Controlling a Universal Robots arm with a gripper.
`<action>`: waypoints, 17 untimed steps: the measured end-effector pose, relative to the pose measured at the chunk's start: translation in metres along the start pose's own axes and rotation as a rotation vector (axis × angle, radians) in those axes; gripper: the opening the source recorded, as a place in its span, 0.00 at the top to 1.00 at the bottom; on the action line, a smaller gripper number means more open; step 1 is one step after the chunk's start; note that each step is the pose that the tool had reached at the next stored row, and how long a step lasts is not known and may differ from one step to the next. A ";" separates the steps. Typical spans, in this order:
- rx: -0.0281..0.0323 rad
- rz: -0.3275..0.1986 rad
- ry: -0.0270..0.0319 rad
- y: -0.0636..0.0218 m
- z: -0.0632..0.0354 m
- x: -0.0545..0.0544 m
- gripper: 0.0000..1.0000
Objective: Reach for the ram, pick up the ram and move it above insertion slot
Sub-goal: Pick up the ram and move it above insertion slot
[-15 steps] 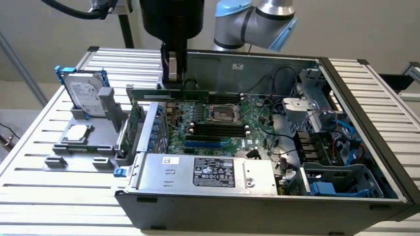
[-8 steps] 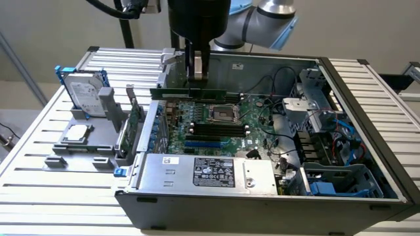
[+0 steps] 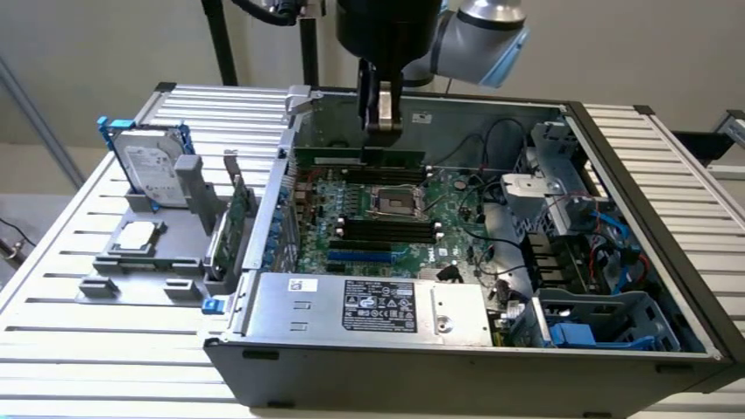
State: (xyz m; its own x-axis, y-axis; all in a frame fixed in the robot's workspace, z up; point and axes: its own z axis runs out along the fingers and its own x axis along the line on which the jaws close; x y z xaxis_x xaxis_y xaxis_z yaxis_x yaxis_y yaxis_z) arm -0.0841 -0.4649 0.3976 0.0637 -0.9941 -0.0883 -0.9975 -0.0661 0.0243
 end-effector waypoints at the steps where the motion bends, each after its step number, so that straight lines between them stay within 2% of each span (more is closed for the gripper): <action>1: 0.0000 0.000 0.0001 -0.0026 0.0004 -0.003 0.87; 11: 0.0000 0.000 0.0001 -0.0263 0.0052 -0.032 0.87; 15: 0.0002 0.002 0.0001 -0.0356 0.0065 -0.038 0.87; 17: 0.0013 0.014 -0.0003 -0.0374 0.0068 -0.038 0.87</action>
State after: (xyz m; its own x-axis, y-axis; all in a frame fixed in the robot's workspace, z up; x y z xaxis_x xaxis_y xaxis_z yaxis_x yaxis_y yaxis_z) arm -0.0495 -0.4239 0.3932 0.0498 -0.9949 -0.0883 -0.9983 -0.0521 0.0242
